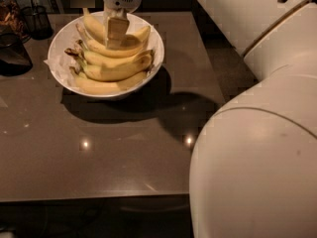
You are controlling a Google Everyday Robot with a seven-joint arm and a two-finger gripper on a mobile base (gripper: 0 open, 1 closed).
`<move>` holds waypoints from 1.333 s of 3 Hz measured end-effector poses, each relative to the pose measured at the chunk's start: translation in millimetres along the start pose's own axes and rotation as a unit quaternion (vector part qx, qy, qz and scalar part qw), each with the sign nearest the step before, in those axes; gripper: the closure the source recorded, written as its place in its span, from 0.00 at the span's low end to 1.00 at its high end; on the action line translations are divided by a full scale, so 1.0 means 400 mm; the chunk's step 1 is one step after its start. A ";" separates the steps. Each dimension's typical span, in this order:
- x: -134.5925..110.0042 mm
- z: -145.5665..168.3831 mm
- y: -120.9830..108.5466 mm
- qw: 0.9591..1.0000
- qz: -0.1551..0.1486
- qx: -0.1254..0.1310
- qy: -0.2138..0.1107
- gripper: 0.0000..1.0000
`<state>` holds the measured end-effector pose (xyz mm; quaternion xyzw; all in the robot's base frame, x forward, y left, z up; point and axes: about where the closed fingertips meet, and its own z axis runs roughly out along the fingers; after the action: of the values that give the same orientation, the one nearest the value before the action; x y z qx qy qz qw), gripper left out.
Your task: Pick banana from white bowl
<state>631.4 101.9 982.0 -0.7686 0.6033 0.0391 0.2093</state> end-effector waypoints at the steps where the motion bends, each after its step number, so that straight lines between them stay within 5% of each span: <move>1: -0.020 -0.030 0.001 1.000 -0.015 0.013 -0.009 1.00; 3: -0.080 -0.123 0.125 0.994 -0.011 -0.009 -0.104 1.00; 4: -0.098 -0.157 0.203 0.987 0.013 -0.029 -0.158 1.00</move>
Offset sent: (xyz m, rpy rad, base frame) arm -0.0822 0.0005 0.0602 0.1948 0.0217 0.1241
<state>532.4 99.4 1029.0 -0.7507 0.5708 0.1802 0.2795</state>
